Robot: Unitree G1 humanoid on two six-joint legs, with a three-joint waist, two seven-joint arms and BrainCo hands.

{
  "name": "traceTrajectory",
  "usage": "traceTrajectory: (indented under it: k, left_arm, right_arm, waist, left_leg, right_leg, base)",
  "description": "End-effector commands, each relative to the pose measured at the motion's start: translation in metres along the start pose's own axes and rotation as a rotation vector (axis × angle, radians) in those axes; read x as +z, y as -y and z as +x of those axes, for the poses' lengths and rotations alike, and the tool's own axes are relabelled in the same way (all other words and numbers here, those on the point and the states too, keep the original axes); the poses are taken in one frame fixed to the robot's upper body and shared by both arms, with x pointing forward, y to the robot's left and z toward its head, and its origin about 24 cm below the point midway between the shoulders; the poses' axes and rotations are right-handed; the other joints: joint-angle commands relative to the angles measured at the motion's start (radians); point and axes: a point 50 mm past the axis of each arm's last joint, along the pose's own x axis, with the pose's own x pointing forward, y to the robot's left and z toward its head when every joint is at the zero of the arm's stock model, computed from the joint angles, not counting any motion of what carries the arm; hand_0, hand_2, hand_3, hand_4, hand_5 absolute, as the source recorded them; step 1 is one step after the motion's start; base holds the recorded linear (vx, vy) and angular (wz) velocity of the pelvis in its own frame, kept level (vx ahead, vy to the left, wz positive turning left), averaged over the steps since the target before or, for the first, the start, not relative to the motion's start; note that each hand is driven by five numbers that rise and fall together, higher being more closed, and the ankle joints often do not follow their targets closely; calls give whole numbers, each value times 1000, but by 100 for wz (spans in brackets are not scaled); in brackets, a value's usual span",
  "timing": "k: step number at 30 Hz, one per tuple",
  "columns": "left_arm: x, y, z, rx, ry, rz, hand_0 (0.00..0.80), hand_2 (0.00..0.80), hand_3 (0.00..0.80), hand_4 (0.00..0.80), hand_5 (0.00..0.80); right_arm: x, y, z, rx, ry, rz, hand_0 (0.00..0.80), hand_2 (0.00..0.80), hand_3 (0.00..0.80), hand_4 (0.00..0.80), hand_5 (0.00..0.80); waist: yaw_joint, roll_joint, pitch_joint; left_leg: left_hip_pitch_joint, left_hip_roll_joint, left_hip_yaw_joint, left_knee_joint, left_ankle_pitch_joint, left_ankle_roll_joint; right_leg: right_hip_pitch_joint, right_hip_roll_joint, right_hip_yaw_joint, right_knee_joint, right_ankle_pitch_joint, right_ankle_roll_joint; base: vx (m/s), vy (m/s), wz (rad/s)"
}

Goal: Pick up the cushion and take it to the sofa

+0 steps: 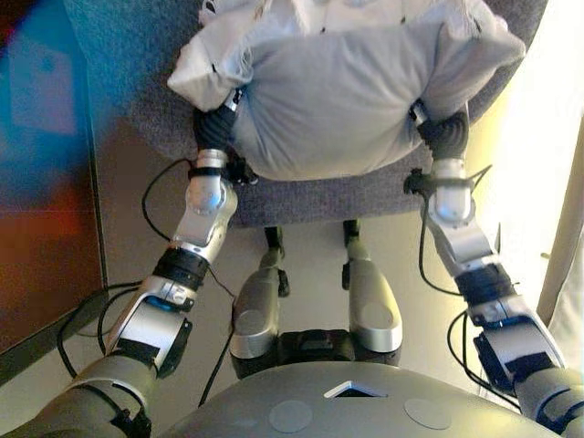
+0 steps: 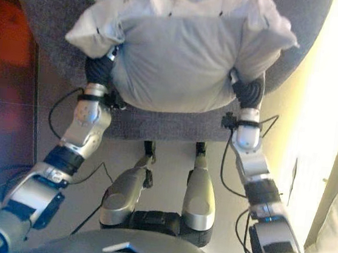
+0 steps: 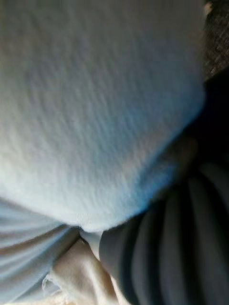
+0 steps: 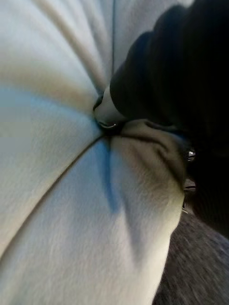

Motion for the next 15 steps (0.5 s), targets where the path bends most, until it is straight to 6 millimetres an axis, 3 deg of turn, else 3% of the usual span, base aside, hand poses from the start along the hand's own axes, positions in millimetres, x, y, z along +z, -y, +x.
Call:
traceTrajectory:
  k: [1,7,11,12,13,14,15]
  left_arm:
    - [49,54,31,-147,240,-47,800,800,800,800,800]
    - [58,57,55,-98,237,-12,800,800,800,800,800]
    - [62,48,71,-19,191,-3,797,797,797,797,797]
    - [61,44,74,4,166,8,671,671,671,671,671]
    - [60,41,77,22,150,12,483,483,483,483,483]
    - [60,36,80,40,133,22,216,216,216,216,216]
    - [59,30,83,62,114,33,0,0,0,0,0]
  right_arm:
    - [60,-48,34,144,250,8,800,800,800,800,800]
    - [70,-41,70,105,227,-42,800,800,800,800,800]
    - [76,-35,91,70,171,-36,800,800,800,800,800]
    - [75,-33,95,61,151,-33,800,800,800,800,800]
    - [76,-31,98,54,140,-32,800,800,800,800,800]
    - [76,-28,101,43,126,-32,787,787,787,787,787]
    - [76,-24,104,32,112,-37,204,204,204,204,204]
  waist:
    - [-8,-37,24]
    - [9,-34,24]
    - [13,-33,24]
    - [14,-31,24]
    - [15,-31,24]
    - [16,-31,24]
    - [17,-29,24]
  left_leg:
    - [-110,-11,-42,109,-78,-12]
    - [-190,-19,-55,111,-55,-18]
    - [-246,-25,-63,114,-37,-23]
    - [-260,-26,-64,116,-33,-24]
    - [-268,-27,-65,117,-30,-25]
    - [-278,-28,-65,117,-27,-27]
    - [-288,-27,-63,117,-23,-29]
  right_leg:
    - [-92,-40,14,116,-71,35]
    - [-184,-43,7,133,-51,40]
    - [-247,-37,3,143,-35,39]
    - [-262,-36,1,146,-31,39]
    - [-270,-35,0,147,-29,38]
    - [-279,-35,-2,148,-28,39]
    - [-292,-35,-5,150,-26,39]
  base:
    - [0,0,0]
    - [0,0,0]
    - [-26,17,4]
    - [-6,14,4]
    - [-11,10,4]
    - [0,0,0]
    - [0,0,0]
